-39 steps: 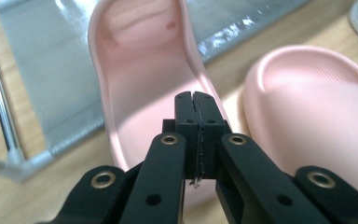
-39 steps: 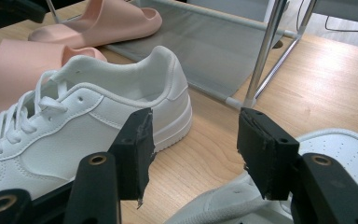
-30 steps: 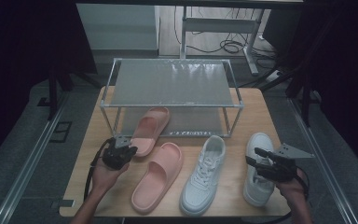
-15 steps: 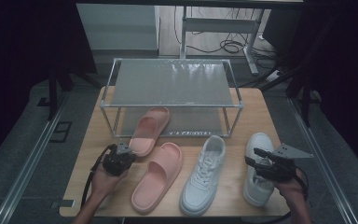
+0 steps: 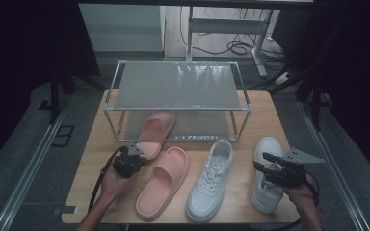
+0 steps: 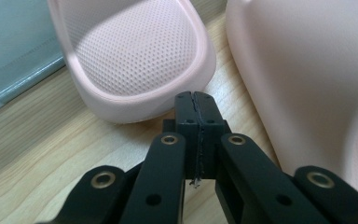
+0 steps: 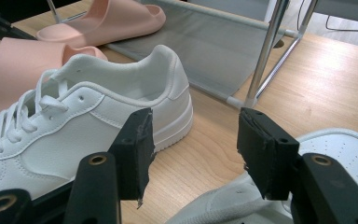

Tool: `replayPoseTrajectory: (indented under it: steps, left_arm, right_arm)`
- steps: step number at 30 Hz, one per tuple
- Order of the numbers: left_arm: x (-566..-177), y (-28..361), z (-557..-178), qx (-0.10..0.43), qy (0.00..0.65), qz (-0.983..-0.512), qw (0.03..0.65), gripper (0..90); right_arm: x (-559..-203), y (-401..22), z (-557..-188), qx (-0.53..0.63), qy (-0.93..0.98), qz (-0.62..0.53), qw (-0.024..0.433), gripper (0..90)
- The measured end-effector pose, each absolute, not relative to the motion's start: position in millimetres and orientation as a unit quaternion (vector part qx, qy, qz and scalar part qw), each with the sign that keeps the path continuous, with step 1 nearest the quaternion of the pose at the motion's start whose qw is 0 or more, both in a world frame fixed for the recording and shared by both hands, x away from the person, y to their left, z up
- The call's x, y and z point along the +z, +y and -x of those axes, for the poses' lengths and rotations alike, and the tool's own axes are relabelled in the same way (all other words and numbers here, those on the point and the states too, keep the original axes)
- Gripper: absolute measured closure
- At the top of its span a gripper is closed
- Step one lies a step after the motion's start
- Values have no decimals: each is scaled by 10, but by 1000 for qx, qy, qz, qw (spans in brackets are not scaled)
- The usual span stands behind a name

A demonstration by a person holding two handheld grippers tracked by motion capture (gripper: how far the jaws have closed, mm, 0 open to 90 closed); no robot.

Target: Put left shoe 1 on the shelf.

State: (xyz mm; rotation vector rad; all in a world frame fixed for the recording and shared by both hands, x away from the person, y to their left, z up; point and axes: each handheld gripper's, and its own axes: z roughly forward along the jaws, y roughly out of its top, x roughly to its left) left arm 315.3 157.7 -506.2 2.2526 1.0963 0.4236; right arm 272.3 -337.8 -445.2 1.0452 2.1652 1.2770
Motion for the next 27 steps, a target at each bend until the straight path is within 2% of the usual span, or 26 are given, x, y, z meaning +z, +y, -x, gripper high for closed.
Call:
replayPoseTrajectory:
  steps: [27]
  left_arm:
    - [-5065, 1411, -3437, 153, 413, -849, 292, 900]
  right_arm:
    - [-4459, -3377, -2727, 459, 779, -375, 207, 465]
